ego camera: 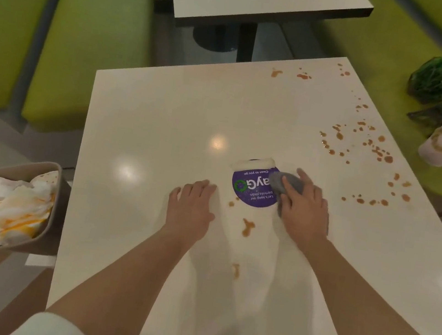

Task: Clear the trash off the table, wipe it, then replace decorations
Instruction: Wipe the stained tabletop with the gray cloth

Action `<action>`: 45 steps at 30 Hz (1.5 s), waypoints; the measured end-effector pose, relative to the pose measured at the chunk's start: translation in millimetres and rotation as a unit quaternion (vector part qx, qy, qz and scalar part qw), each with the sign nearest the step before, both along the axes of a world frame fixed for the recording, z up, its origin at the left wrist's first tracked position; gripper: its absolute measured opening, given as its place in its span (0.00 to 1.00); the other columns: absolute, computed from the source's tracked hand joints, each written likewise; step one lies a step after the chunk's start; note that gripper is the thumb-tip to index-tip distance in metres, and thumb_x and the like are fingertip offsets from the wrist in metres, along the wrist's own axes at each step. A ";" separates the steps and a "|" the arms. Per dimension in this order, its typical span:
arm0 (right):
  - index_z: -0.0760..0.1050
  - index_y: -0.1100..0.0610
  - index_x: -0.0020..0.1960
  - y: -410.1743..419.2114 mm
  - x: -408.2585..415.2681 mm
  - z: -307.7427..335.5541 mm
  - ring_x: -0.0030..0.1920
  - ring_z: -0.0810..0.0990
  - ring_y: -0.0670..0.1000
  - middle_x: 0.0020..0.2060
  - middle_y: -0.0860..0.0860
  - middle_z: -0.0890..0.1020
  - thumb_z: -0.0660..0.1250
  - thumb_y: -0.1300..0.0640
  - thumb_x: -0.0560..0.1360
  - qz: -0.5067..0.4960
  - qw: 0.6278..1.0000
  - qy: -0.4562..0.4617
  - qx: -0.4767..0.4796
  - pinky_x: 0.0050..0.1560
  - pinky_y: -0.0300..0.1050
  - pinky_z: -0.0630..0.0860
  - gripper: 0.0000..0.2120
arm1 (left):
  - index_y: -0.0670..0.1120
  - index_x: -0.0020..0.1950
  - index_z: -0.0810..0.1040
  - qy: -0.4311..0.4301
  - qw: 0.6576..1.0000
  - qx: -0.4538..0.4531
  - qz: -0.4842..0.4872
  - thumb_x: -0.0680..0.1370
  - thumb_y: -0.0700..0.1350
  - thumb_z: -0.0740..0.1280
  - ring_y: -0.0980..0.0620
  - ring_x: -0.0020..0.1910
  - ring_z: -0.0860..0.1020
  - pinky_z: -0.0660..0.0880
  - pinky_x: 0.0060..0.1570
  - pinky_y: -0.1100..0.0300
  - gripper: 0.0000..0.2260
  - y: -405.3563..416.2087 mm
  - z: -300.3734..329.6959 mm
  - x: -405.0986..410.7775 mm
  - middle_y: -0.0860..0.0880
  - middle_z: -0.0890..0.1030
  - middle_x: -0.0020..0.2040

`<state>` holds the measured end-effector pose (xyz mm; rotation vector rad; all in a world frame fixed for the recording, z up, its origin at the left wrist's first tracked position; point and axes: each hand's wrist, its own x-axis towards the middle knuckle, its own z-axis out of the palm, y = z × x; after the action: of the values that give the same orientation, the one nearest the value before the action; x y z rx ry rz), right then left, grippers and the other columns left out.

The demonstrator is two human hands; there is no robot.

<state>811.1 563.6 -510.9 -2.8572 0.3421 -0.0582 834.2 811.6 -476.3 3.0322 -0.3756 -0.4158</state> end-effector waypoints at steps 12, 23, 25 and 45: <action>0.80 0.50 0.62 -9.4 7.4 -2.9 0.44 0.73 0.60 0.50 0.54 0.78 0.62 0.51 0.77 -0.028 0.994 -0.093 -0.050 0.41 0.51 0.70 0.16 | 0.51 0.78 0.51 -0.020 1.000 0.005 -0.001 0.81 0.48 0.61 0.50 0.75 0.57 0.52 0.74 0.49 0.29 -7.2 -3.1 -4.8 0.53 0.54 0.78; 0.77 0.44 0.64 -8.0 10.2 -4.1 0.45 0.71 0.56 0.48 0.53 0.74 0.59 0.50 0.79 -0.004 0.996 -0.081 -0.048 0.45 0.50 0.67 0.17 | 0.51 0.77 0.54 -0.037 0.999 0.012 -0.001 0.79 0.50 0.63 0.49 0.72 0.60 0.55 0.73 0.51 0.29 -7.9 -7.6 -3.0 0.53 0.57 0.76; 0.79 0.47 0.63 0.6 24.8 -1.8 0.44 0.72 0.57 0.46 0.54 0.75 0.61 0.52 0.78 -0.030 0.996 -0.082 -0.029 0.44 0.50 0.67 0.16 | 0.51 0.77 0.55 -0.046 0.999 0.016 0.003 0.79 0.48 0.62 0.50 0.72 0.61 0.55 0.72 0.52 0.28 -8.9 -9.8 -3.3 0.53 0.58 0.76; 0.79 0.44 0.62 0.3 8.6 -7.1 0.43 0.71 0.56 0.47 0.52 0.76 0.61 0.50 0.76 0.094 0.989 -0.106 -0.034 0.43 0.49 0.66 0.17 | 0.50 0.77 0.56 -0.051 0.999 0.015 0.005 0.79 0.46 0.63 0.49 0.72 0.62 0.58 0.71 0.52 0.29 -10.0 -12.2 -2.5 0.52 0.58 0.77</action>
<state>819.7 563.8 -518.1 -2.8998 0.0275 -0.3392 831.7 801.7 -488.5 3.0921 -0.3620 -0.2703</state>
